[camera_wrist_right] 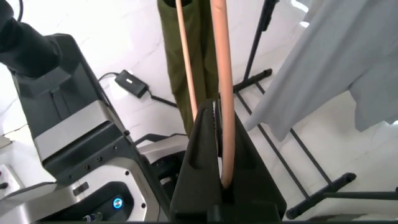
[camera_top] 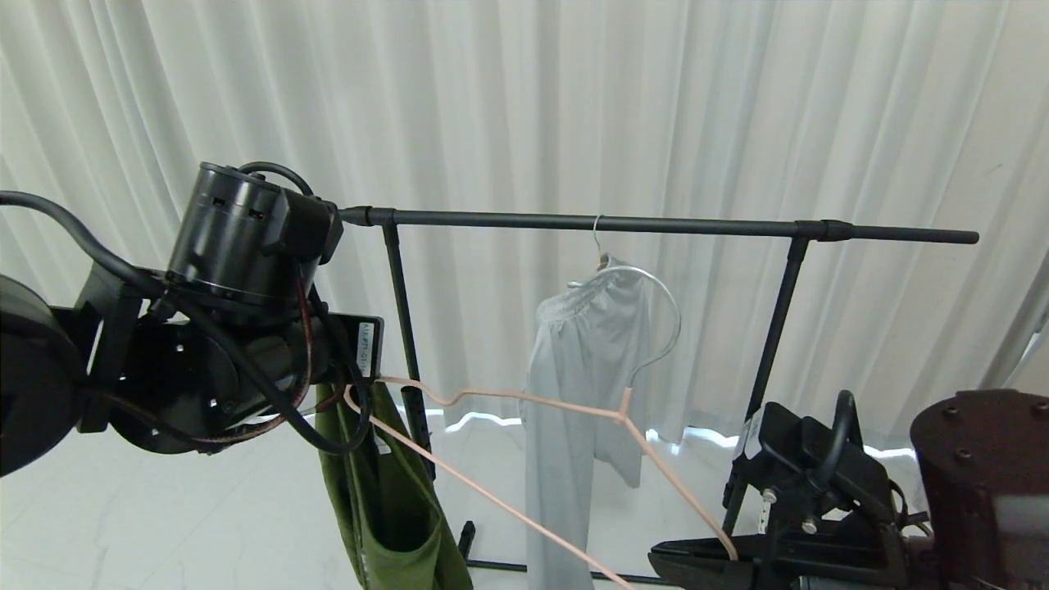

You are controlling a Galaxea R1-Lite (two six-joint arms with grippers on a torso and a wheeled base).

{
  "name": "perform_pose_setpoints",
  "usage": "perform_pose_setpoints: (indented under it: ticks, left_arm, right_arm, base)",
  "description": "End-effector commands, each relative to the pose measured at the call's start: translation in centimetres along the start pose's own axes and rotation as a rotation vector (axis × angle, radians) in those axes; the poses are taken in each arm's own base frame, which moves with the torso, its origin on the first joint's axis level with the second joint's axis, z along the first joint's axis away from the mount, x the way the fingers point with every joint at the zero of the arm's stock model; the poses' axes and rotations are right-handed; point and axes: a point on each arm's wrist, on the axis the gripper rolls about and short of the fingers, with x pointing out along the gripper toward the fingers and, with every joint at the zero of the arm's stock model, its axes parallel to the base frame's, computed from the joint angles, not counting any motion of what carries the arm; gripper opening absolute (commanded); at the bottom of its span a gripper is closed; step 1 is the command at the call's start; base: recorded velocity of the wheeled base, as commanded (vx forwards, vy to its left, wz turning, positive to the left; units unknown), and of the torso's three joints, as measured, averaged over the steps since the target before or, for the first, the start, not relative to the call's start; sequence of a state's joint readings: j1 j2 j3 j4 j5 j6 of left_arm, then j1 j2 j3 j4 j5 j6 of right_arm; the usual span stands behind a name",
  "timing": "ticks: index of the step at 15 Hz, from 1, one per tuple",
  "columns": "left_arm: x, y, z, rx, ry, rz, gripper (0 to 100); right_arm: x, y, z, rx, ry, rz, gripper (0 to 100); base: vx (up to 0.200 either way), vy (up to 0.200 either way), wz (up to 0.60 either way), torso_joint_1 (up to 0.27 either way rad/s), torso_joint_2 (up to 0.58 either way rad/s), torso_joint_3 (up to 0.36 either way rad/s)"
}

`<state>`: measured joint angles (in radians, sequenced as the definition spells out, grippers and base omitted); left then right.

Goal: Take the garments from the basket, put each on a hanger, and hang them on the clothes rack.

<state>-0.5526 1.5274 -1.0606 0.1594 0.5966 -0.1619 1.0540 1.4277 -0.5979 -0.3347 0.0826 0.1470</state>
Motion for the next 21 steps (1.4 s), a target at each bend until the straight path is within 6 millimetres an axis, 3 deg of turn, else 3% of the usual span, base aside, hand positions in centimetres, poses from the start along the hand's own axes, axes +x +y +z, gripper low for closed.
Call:
perform_pose_setpoints:
  ticks: [1, 8, 13, 18, 21]
  left_arm:
    - [-0.3, -0.4, 0.0, 0.006, -0.005, -0.017, 0]
    - [-0.7, -0.8, -0.2, 0.019, -0.007, -0.039, 0]
    - [-1.2, -1.0, -0.1, 0.023, -0.018, -0.063, 0]
    - [-2.6, -2.0, -0.5, 0.049, -0.034, -0.140, 0]
    - [-3.4, -2.9, -0.6, 0.066, -0.047, -0.180, 0]
  right_arm:
    - [0.6, -0.1, 0.1, 0.002, 0.009, -0.004, 0]
    - [1.4, -0.6, 1.1, 0.025, -0.034, -0.048, 0]
    - [1.0, -0.2, -0.3, 0.026, 0.010, 0.001, 0]
    - [1.5, -1.9, 1.0, 0.057, -0.062, -0.053, 0]
    - [2.5, -1.7, 0.6, 0.053, -0.030, -0.039, 0]
  base:
    - [0.000, 0.000, 0.00, 0.000, 0.00, 0.000]
    - [0.000, 0.000, 0.00, 0.000, 0.00, 0.000]
    - [0.000, 0.000, 0.00, 0.000, 0.00, 0.000]
    - [0.000, 0.000, 0.00, 0.000, 0.00, 0.000]
    - [0.000, 0.000, 0.00, 0.000, 0.00, 0.000]
